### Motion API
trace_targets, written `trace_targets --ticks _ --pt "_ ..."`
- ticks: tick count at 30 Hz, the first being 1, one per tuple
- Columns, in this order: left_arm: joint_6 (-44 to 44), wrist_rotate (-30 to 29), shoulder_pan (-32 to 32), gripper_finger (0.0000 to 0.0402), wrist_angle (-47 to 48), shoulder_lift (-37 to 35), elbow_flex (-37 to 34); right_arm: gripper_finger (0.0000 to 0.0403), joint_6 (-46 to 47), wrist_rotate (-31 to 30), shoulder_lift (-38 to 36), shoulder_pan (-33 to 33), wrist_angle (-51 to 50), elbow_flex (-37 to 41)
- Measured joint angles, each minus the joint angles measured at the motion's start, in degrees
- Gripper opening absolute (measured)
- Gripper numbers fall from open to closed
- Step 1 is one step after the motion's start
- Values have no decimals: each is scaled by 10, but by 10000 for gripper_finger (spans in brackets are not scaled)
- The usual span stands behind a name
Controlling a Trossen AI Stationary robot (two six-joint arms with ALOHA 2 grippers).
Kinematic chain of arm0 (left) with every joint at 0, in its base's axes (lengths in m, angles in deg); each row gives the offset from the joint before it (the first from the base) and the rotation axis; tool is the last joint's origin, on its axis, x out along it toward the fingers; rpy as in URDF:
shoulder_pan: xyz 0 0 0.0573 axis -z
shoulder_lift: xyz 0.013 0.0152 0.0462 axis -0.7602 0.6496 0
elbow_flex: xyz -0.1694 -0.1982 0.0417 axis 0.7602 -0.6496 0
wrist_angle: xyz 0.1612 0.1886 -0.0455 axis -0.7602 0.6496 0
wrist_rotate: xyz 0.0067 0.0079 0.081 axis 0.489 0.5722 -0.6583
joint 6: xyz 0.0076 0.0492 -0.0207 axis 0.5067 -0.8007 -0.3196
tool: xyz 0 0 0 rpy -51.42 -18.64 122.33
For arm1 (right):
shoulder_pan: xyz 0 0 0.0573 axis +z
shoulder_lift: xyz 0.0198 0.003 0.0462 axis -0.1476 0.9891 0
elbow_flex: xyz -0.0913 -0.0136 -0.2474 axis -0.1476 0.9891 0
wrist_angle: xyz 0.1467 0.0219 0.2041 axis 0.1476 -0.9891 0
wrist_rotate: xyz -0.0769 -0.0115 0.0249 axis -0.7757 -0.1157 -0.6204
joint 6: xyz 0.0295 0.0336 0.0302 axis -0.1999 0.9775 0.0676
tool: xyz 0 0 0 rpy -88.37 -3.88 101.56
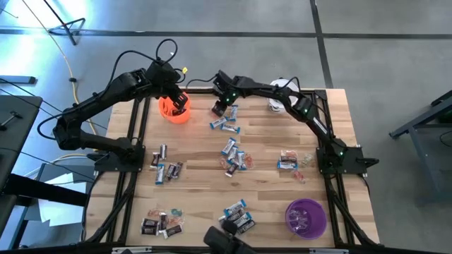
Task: Sort candy
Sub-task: Put the blue gummy into the white bucket
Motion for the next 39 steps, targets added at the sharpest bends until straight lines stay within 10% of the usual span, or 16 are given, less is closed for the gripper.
trace_targets --ticks 11,39 --pt "5 0 0 133 0 0 0 5 -7 -2 -3 0 -13 -41" --pt "-14 0 0 133 0 0 0 0 7 -13 -21 -17 -212 -104"
